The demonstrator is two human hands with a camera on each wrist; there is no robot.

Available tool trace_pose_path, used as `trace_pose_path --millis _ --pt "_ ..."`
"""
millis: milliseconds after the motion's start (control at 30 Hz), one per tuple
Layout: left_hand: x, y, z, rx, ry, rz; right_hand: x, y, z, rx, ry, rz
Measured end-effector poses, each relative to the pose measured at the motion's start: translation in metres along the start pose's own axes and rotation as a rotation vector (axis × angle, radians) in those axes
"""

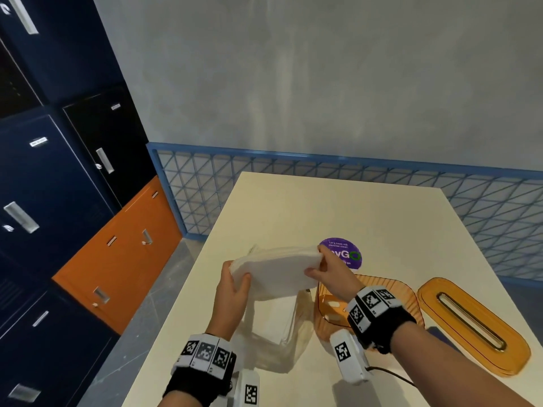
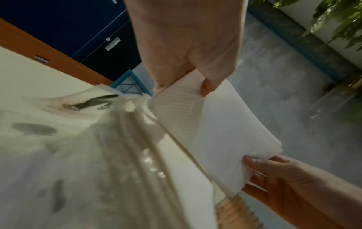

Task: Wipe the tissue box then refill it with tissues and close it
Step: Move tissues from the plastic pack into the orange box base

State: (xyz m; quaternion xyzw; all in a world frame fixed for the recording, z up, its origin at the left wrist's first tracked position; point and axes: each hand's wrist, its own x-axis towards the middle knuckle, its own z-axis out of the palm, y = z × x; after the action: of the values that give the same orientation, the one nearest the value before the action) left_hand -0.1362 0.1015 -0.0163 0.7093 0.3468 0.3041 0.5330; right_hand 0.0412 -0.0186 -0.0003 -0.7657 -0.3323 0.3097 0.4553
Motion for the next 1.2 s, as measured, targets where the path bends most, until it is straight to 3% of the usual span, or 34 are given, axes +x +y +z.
trace_pose_path --millis 200,300,467,633,867,1100,1200 --pt "0.018 0.051 0.026 -0.021 0.062 0.107 -0.016 -0.021 -0.041 0.201 0.218 -0.028" --pt "0.023 0.061 0.06 0.009 -0.01 0.026 -0.038 -0.014 -0.071 0.151 0.299 0.021" --pt "0.011 0.051 0.121 0.16 -0.216 -0.156 -0.063 0.024 -0.105 -0.184 0.342 0.248" --pt "0.006 0.036 0.15 0.433 -0.367 -0.171 -0.065 0.054 -0.111 -0.464 0.249 0.446" --pt "0.006 0.035 0.164 0.833 -0.511 0.045 -0.059 0.056 -0.104 -0.657 0.134 0.573" --pt "0.005 0.022 0.184 1.014 -0.52 0.072 -0.048 0.056 -0.09 -0.784 0.08 0.574" --pt "-0.004 0.021 0.187 1.084 -0.448 0.096 -0.048 0.061 -0.086 -0.811 0.075 0.556"
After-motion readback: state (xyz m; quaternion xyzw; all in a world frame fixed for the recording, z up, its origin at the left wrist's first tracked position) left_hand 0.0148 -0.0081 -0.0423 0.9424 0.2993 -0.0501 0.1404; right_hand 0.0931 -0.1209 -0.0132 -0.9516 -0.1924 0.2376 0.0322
